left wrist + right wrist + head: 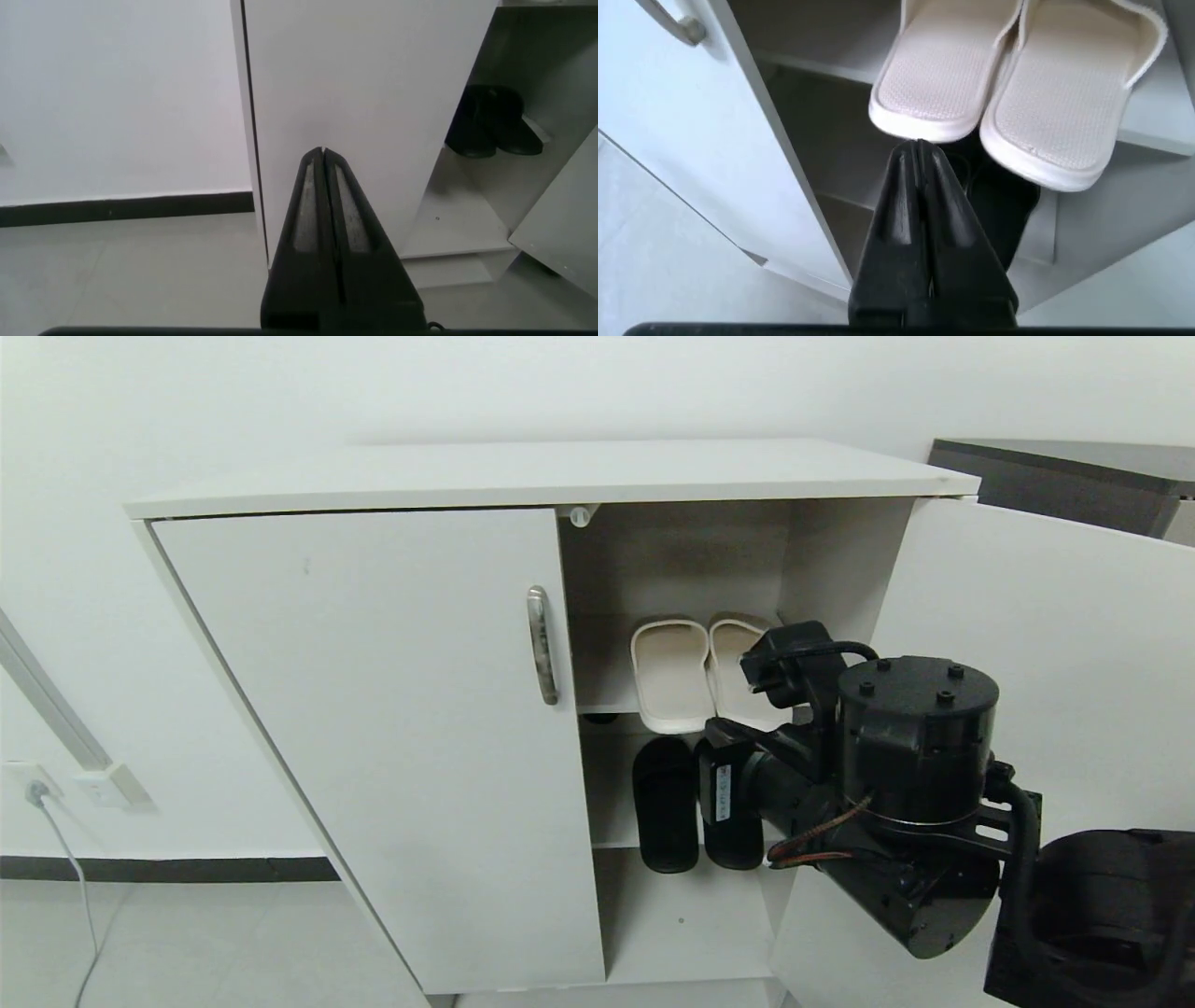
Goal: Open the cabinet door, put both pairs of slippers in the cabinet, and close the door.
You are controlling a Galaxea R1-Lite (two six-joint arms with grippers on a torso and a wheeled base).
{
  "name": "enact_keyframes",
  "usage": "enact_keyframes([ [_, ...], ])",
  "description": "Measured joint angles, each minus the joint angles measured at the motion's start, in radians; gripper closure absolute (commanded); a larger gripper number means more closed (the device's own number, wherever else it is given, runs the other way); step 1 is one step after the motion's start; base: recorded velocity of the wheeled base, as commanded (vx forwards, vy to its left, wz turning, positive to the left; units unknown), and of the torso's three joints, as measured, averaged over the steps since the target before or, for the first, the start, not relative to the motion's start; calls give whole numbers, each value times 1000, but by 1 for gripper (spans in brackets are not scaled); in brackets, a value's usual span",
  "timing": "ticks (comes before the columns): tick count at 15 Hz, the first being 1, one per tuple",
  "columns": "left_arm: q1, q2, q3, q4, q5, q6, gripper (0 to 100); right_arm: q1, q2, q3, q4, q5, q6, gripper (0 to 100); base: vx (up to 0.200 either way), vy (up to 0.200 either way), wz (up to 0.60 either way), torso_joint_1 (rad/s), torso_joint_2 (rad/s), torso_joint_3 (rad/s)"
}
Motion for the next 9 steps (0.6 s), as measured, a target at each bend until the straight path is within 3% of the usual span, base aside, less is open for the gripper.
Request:
enact_keyframes([
  [9,0,0,0,-1,0,0,100,0,10,4,0,-1,0,100,-200,0,0,3,5,3],
])
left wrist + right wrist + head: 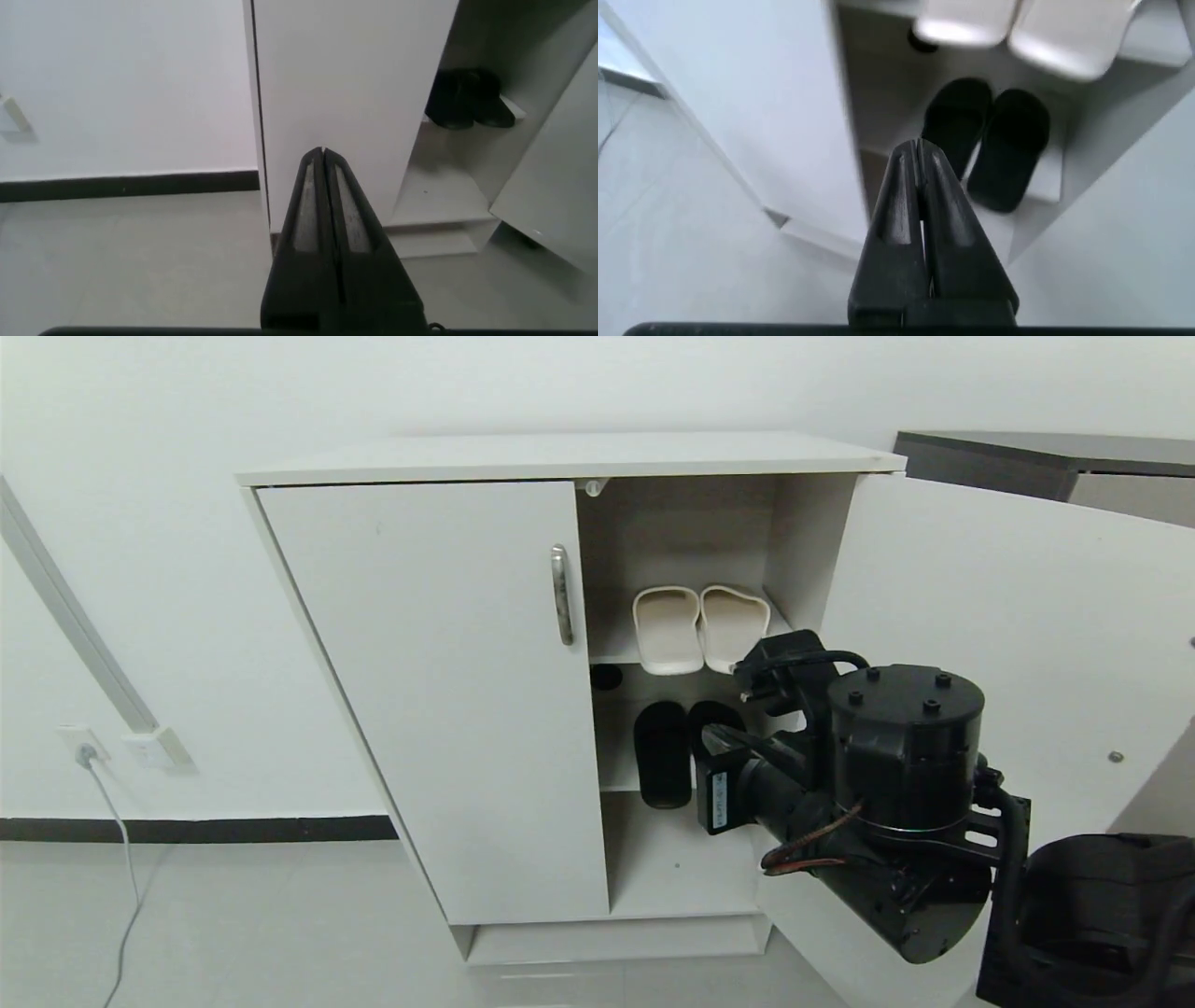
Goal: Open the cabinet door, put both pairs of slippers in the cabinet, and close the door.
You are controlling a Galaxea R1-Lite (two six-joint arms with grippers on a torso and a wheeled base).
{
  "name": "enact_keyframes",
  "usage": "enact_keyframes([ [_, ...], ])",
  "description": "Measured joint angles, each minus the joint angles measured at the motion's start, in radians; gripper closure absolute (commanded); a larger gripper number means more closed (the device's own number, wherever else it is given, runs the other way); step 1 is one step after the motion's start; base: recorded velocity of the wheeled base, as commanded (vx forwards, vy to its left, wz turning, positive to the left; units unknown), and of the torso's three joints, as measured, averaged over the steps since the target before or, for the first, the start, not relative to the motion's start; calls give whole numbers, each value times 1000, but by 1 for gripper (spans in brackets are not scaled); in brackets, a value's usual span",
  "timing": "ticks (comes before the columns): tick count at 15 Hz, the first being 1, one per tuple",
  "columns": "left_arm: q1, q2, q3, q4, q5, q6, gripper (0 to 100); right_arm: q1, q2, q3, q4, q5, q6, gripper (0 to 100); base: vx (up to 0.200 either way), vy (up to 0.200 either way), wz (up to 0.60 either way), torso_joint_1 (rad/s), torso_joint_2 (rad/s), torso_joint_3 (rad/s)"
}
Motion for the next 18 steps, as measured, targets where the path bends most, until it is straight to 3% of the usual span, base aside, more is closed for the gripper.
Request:
enact_keyframes([
  [8,0,0,0,2,0,0,100,-5,12,7,-1,-1,0,100,-200,0,0,2,4,3],
  [18,0,0,0,1,0,0,100,-43,43,23,-37,7,-22,100,0,0,0,0,0,0],
])
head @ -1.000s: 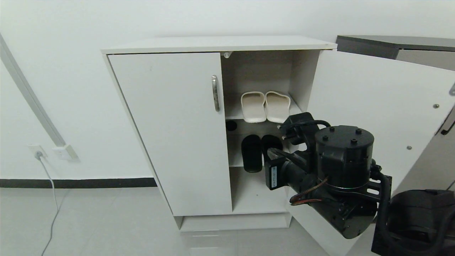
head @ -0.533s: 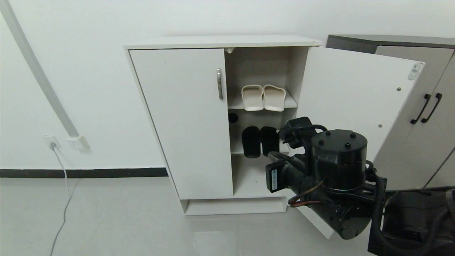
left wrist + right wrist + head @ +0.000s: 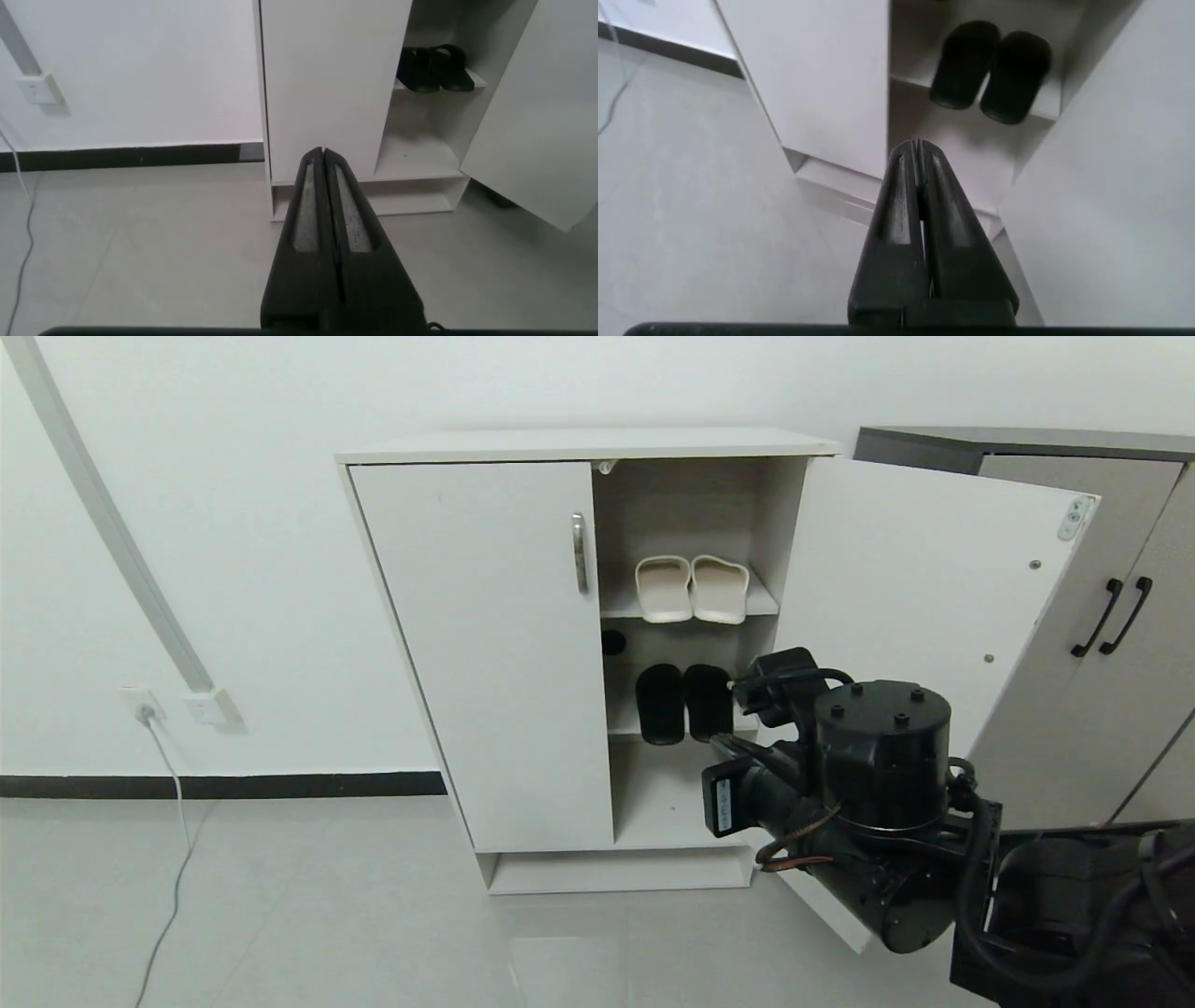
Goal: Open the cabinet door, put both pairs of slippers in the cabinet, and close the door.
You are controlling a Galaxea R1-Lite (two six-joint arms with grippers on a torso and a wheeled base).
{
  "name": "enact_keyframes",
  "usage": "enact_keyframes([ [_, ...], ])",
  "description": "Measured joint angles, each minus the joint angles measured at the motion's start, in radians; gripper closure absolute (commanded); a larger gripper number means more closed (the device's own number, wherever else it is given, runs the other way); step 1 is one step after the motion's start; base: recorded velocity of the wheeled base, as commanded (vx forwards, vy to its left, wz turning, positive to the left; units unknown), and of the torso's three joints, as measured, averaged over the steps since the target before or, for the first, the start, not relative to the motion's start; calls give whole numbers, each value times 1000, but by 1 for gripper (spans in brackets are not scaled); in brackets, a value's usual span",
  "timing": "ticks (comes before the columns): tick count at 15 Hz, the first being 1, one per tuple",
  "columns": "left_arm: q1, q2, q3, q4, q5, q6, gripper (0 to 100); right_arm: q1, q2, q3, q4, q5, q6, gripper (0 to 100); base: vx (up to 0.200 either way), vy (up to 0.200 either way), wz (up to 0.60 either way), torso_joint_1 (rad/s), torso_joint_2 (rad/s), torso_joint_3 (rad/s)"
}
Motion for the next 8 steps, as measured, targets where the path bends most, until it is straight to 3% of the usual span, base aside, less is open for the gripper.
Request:
enact_keyframes([
  [8,0,0,0,0,0,0,100,-1,8,11,-3,-1,-5,100,0,0,0,0,0,0],
])
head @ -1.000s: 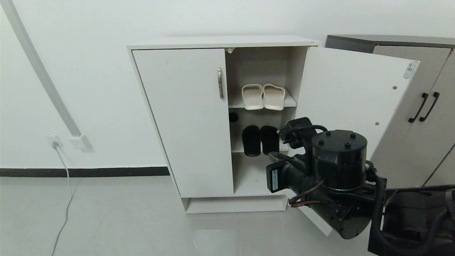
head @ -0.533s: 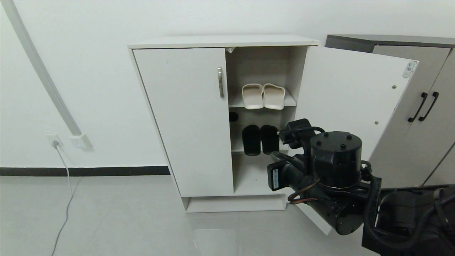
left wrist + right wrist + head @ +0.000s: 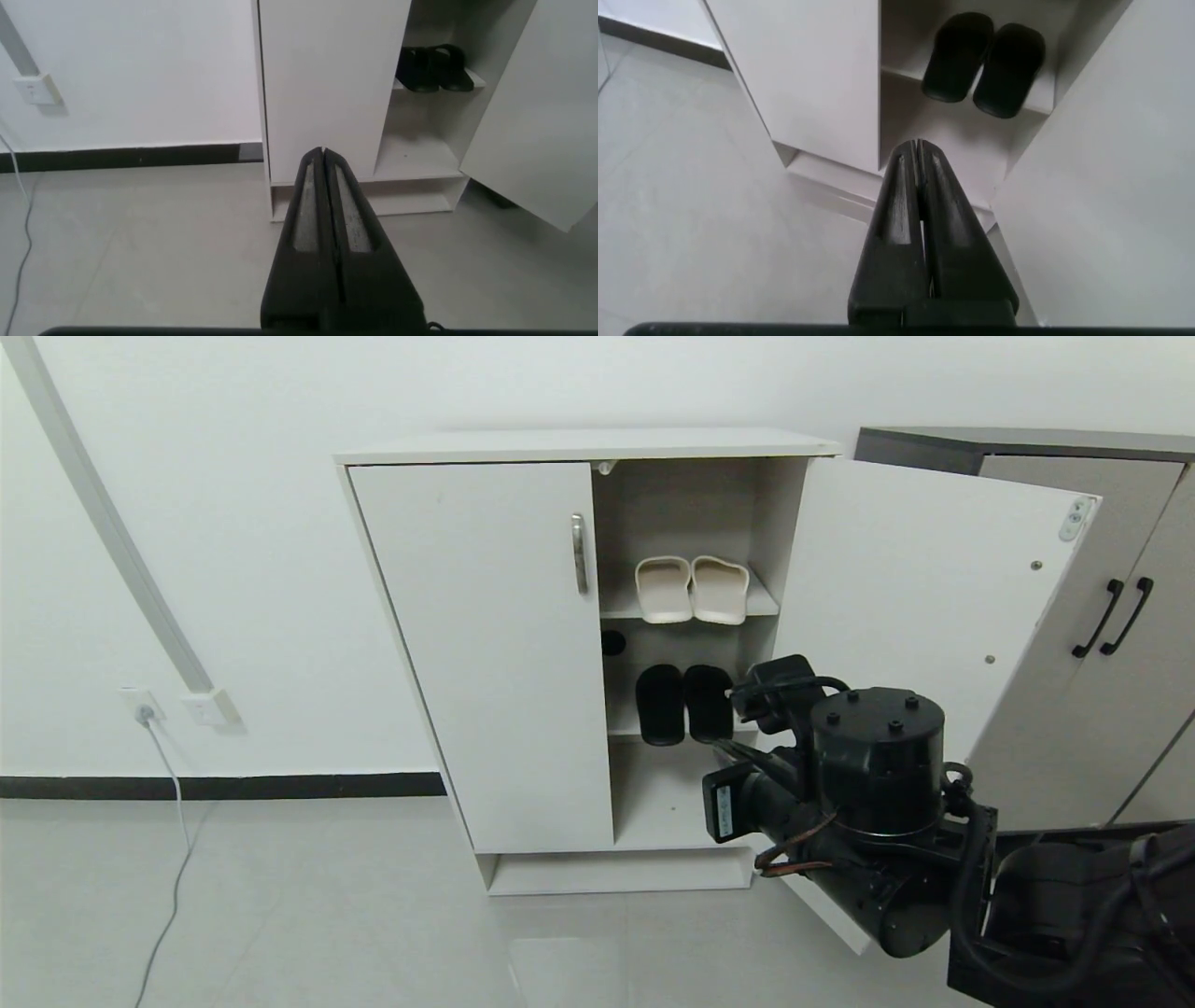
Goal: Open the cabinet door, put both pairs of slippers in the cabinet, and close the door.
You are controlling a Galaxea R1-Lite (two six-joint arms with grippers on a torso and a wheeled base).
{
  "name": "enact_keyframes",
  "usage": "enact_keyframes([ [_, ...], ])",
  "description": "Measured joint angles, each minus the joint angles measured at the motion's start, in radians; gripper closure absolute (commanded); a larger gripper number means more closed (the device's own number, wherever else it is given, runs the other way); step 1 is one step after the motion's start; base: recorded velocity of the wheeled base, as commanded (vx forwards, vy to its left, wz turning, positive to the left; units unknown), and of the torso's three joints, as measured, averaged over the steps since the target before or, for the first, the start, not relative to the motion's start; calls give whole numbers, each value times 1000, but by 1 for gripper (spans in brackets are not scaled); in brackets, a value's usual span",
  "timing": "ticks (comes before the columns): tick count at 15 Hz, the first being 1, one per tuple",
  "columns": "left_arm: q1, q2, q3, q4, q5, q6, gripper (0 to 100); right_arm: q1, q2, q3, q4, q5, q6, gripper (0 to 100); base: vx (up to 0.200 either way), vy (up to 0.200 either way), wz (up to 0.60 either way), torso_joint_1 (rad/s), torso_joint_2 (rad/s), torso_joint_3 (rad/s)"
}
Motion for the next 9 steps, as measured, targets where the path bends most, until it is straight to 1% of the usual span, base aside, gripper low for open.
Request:
enact_keyframes([
  [1,1,0,0,0,0,-1,100,0,0,1,1,0,-1,100,0,0,0,7,-71,-105],
  [2,0,0,0,0,0,0,100,0,1,3,1,-2,-2,100,0,0,0,2,-242,-256],
  [4,0,0,1,3,0,0,100,2,1,3,0,-2,-1,100,0,0,0,10,-190,-339],
  [8,0,0,0,0,0,0,100,0,3,7,0,-3,-1,100,0,0,0,36,-494,-369],
  [9,0,0,0,0,0,0,100,-1,4,8,0,-4,-1,100,0,0,0,110,-461,-369],
])
